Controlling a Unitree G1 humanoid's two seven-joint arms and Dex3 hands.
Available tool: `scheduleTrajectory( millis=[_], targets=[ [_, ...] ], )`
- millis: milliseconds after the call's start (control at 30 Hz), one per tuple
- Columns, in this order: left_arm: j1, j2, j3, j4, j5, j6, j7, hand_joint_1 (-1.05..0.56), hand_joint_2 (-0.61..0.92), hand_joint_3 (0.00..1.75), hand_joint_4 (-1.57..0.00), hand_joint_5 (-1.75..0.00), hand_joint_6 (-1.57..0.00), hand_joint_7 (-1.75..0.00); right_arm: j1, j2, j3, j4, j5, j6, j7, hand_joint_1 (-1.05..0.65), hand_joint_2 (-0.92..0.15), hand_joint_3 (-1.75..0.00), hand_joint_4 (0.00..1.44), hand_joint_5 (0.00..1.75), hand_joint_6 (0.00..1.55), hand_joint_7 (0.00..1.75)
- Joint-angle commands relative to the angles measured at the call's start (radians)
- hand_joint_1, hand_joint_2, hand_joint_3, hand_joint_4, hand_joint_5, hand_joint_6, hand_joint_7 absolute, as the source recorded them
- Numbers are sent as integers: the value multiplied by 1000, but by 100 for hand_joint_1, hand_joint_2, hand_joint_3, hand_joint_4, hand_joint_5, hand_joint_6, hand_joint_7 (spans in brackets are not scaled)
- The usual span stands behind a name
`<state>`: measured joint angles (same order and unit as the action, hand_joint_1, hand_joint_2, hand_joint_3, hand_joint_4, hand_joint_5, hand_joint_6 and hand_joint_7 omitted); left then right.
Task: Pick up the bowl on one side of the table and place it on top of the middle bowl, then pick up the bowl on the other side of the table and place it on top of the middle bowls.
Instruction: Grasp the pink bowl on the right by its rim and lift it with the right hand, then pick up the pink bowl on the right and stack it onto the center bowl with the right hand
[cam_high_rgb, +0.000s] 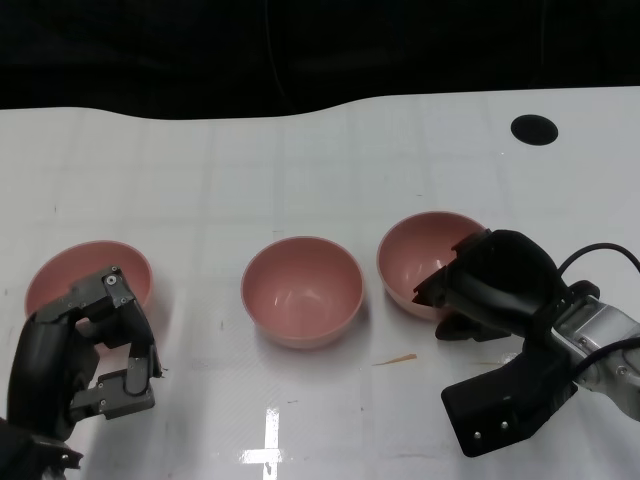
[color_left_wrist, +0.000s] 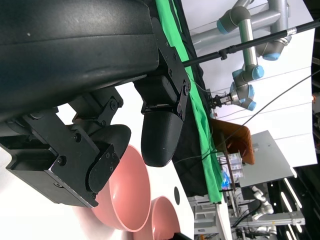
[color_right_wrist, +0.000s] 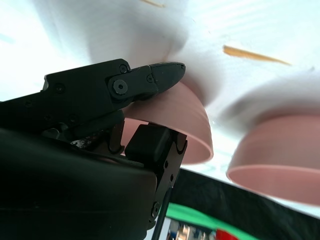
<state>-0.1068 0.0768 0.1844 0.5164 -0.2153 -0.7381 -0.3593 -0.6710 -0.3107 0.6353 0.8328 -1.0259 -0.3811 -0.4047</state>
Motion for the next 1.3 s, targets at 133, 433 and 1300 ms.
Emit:
scheduleTrajectory(
  millis=[133,433,1300],
  targets=[
    [3,20,6,2,4,0,10,10,50,152,-99,-175,-81,-175,-31,5,10,58,17,-19,-71,-24,-92,-20,73,175,66,124],
    [6,20,6,-3,11,15,16,12,48,154,-98,-175,-81,-175,-29,-8,-9,52,69,-9,-45,-24,-92,-23,75,175,58,138],
    [-2,21,6,7,-26,38,-19,9,48,151,-97,-175,-81,-175,-28,-63,-62,-40,103,-69,-170,-22,-92,-20,77,175,49,175]
  ],
)
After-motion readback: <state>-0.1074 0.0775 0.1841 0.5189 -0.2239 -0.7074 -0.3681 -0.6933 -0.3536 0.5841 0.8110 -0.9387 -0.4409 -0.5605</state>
